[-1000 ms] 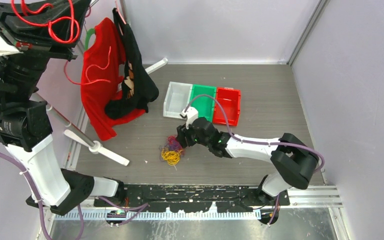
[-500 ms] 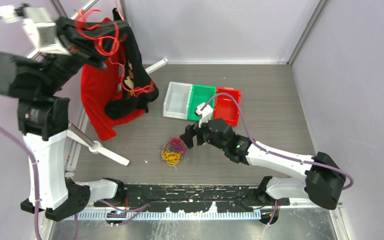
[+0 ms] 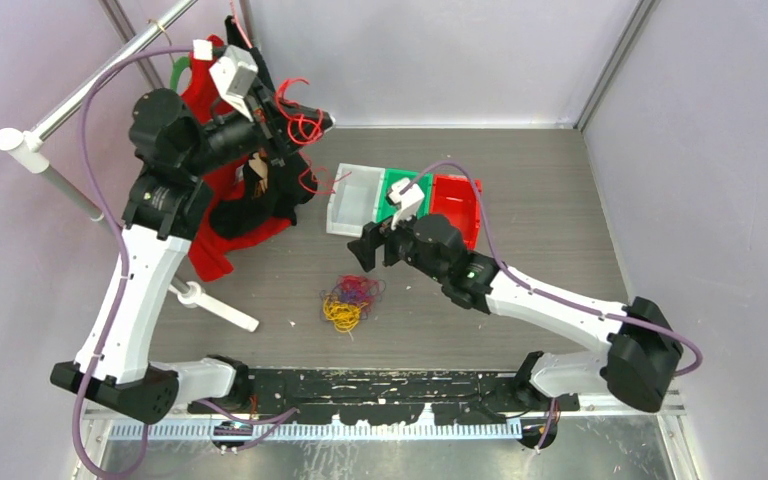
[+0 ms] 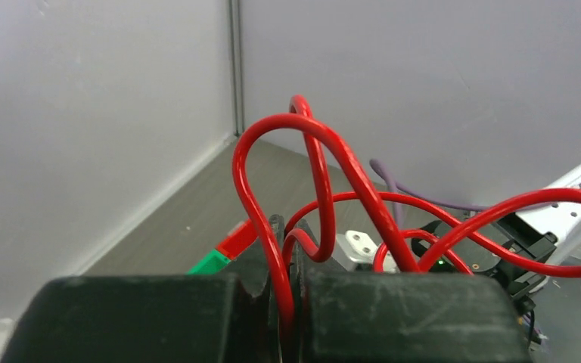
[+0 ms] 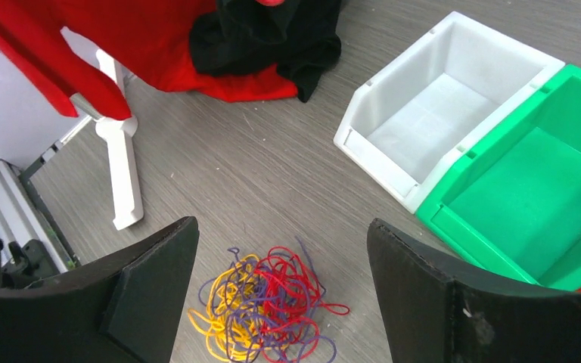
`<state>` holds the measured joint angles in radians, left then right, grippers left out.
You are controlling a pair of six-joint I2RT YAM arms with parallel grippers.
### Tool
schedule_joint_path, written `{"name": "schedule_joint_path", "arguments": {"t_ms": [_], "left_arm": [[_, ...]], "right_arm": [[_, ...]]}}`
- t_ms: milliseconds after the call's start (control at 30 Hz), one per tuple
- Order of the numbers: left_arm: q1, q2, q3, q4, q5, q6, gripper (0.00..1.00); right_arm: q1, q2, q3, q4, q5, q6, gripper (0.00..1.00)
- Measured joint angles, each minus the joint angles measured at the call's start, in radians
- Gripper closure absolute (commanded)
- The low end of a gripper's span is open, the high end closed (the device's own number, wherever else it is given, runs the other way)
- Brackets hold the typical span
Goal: Untangle the cables
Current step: Place the cable in the bin.
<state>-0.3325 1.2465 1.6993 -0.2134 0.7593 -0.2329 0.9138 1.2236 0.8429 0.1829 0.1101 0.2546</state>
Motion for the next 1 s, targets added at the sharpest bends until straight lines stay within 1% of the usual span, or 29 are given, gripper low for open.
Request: {"name": "schedule_joint_path", "arguments": {"t_ms": [133,267,533,700,1000], "left_arm": [[-0.02,0.008,-0.074,0.004,0.0,0.015,1.0],[-0.033,0.049,-0.094,0.008,-0.006,0.041,1.0],[-0.043,0.183,-0.101,0.016,-0.04,0.113,1.0],[-0.046,0.257,-0.099,0.014,-0.061,0.16,1.0],[-0.047,0.303,-0.095,0.012,-0.081,0.239,1.0]], "right_arm": [[-0.019,0.094,0.04,0.018,-0.003,0.018,0.16],[-0.055,0.132,0.049,0.018,0.006,0.041,0.16],[-0.158,0.124,0.049,-0.03,0.084,0.113,0.16],[-0.207,0.057,-0.008,-0.047,0.103,0.143,0.16],[-0.258,0.039,-0.06,-0.066,0.104,0.167,0.17]]}}
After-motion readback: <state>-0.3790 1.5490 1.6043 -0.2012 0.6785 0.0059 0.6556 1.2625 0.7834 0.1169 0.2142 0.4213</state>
